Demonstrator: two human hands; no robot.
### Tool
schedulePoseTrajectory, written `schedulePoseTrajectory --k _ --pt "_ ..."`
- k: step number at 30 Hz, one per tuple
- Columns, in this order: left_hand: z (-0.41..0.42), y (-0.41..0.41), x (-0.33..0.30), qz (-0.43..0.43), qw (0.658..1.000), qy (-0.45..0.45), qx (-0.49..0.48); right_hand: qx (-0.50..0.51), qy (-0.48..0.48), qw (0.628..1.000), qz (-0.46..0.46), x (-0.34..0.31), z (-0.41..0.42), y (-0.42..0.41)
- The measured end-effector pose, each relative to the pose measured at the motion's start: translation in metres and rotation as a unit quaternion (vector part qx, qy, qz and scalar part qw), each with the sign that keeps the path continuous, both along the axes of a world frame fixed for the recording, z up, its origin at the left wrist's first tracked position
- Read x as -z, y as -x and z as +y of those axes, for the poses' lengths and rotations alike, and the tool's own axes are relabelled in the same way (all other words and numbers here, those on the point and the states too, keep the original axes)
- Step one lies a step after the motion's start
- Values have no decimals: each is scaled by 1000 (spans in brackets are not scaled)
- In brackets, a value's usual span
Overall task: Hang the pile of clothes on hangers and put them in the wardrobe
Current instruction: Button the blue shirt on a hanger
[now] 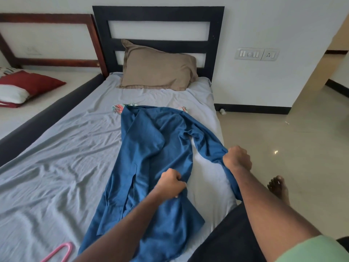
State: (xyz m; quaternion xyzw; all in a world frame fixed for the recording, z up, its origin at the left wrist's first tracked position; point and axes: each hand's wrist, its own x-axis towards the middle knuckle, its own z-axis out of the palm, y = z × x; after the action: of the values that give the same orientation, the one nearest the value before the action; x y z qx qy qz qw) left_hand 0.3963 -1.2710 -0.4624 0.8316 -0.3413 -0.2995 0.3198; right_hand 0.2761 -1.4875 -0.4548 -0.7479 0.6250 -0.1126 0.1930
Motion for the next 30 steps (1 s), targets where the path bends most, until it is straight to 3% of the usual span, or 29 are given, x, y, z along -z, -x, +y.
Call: schedulePoseTrajectory --k 4,8,11,13,16,18,21,25,30 --pt "11 -20 -14 101 992 46 -51 -11 68 995 -70 -24 -8 -23" --pt "30 -27 -15 150 983 69 -75 -50 141 980 -131 -66 2 -78" --pt "48 -34 -12 197 972 89 -94 -151 219 945 -191 -107 28 -162" --pt "61 -41 -15 216 962 107 -124 -261 250 900 -245 -132 64 -228" --pt "81 -48 -19 237 945 137 -176 -475 119 836 -246 -145 146 -297" --pt "95 -54 -19 249 937 144 -199 -526 39 819 -226 -131 191 -311" --pt "111 -63 -12 283 925 141 -211 -499 42 839 -212 -77 200 -298" --pt "118 -68 -1 301 912 135 -244 -358 47 924 -129 -12 155 -237" --pt "112 -55 2 216 949 98 -206 -268 -43 960 -74 13 145 -174"
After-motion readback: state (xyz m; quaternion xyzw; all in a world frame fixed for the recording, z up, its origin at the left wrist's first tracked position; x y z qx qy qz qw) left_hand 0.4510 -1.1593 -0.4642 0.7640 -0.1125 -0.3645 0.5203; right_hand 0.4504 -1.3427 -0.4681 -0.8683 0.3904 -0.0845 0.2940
